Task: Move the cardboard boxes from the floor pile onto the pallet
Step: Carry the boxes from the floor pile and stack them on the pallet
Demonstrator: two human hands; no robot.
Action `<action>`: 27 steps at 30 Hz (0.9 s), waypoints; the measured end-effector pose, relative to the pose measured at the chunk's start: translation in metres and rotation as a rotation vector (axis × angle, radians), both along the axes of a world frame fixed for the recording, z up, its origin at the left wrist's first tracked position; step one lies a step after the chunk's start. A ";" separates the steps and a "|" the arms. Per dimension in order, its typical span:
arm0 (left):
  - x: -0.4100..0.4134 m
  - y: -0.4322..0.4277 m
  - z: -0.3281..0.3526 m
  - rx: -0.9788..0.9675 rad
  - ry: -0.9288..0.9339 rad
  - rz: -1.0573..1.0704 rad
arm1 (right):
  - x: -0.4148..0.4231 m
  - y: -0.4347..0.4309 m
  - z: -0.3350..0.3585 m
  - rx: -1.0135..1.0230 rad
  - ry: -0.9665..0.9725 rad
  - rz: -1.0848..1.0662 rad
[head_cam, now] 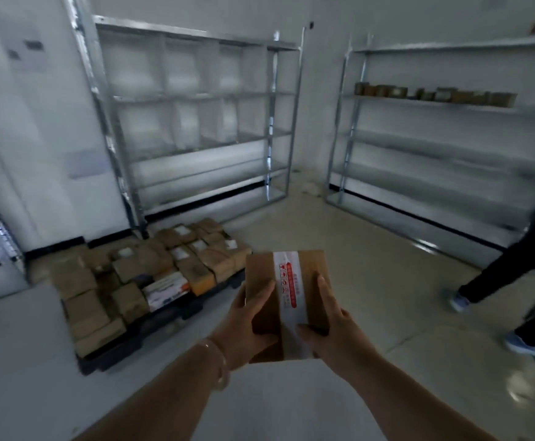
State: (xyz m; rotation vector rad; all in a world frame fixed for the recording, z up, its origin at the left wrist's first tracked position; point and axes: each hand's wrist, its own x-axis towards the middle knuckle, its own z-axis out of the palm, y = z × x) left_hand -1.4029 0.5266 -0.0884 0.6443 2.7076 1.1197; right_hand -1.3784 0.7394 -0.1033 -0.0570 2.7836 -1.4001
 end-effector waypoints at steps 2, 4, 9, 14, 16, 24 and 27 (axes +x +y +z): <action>-0.012 -0.053 0.004 0.018 -0.010 0.081 | -0.021 -0.055 0.007 0.023 0.025 0.057; -0.024 -0.099 0.006 0.025 -0.011 0.137 | -0.039 -0.102 0.011 0.028 0.061 0.109; -0.048 -0.183 -0.007 0.038 -0.039 0.222 | -0.086 -0.186 0.004 -0.001 0.003 0.217; -0.080 -0.232 -0.032 0.021 -0.080 0.296 | -0.138 -0.234 -0.014 -0.015 -0.103 0.298; -0.103 -0.245 -0.040 0.021 -0.096 0.322 | -0.165 -0.248 -0.021 -0.035 -0.132 0.326; -0.240 -0.256 -0.052 0.032 -0.154 0.415 | -0.314 -0.263 -0.033 -0.059 -0.198 0.386; -0.293 -0.254 -0.053 0.061 -0.205 0.472 | -0.379 -0.262 -0.033 0.017 -0.202 0.426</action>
